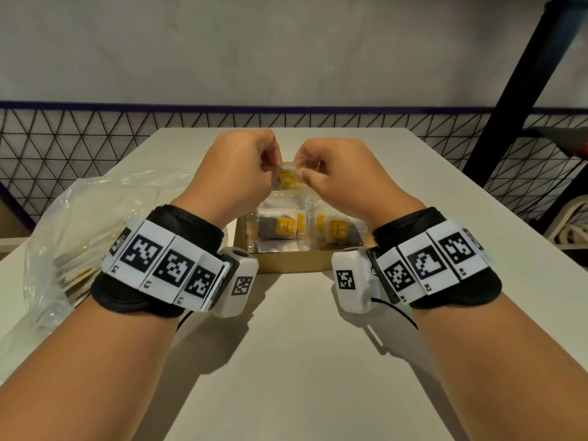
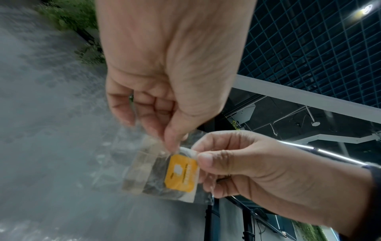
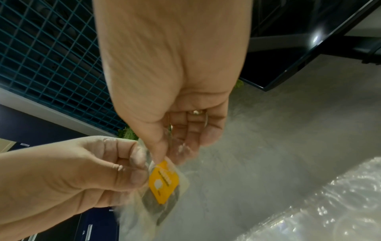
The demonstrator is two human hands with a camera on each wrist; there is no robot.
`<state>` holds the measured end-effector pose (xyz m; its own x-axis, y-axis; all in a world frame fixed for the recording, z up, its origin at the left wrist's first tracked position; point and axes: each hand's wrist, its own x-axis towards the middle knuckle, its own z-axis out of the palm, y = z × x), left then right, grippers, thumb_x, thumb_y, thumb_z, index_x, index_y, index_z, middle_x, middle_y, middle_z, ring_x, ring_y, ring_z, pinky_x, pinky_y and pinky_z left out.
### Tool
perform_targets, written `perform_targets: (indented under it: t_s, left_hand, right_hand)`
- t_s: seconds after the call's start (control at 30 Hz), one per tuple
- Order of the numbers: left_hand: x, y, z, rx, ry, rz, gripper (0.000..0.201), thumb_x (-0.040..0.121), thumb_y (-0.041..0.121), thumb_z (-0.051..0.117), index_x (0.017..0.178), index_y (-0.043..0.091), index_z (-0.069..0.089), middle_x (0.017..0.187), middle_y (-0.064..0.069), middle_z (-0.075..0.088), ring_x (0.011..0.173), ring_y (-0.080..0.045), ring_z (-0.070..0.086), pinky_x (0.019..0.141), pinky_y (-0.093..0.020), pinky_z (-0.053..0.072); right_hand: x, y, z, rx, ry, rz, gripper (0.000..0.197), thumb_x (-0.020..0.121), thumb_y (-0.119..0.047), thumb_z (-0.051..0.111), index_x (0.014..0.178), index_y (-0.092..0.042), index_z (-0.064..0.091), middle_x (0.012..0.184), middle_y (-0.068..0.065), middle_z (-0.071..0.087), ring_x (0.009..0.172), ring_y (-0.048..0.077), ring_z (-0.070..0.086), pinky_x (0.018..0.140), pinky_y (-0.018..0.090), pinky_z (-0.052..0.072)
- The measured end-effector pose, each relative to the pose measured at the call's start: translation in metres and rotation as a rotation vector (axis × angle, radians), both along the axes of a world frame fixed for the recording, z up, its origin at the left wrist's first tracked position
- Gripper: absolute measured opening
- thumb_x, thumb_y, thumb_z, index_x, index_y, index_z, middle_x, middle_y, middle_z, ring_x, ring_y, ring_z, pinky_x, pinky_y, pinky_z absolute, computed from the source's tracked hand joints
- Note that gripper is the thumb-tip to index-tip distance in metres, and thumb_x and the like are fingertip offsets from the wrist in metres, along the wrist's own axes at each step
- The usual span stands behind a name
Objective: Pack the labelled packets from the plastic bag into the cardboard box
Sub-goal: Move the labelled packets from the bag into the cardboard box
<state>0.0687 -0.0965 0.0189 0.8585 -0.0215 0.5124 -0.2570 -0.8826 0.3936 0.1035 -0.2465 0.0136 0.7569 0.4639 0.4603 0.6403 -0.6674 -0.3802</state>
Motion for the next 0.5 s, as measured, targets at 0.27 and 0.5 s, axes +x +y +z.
perform_targets:
  t_s: [0.27,0.5]
  left_hand:
    - [0.0002,0.0006,-0.0015,-0.028,0.026,-0.04,0.024,0.081,-0.009,0.055,0.087,0.014,0.061,0.085,-0.001,0.061,0.082,-0.017,0.057,0.066,-0.017,0.046]
    - [0.0023,0.003,-0.003,-0.054,0.028,-0.001,0.014,0.085,0.005,0.06,0.091,0.018,0.059,0.089,-0.002,0.065,0.082,-0.016,0.06,0.072,-0.024,0.047]
  right_hand:
    - [0.0004,0.0006,-0.001,-0.069,0.037,-0.047,0.014,0.091,-0.024,0.056,0.095,-0.016,0.066,0.084,-0.002,0.06,0.081,0.015,0.055,0.068,0.025,0.041]
    - [0.0022,-0.0032,-0.0048,-0.329,0.326,-0.067,0.022,0.091,-0.035,0.055,0.086,-0.016,0.065,0.078,-0.001,0.061,0.075,0.014,0.057,0.058,0.021,0.039]
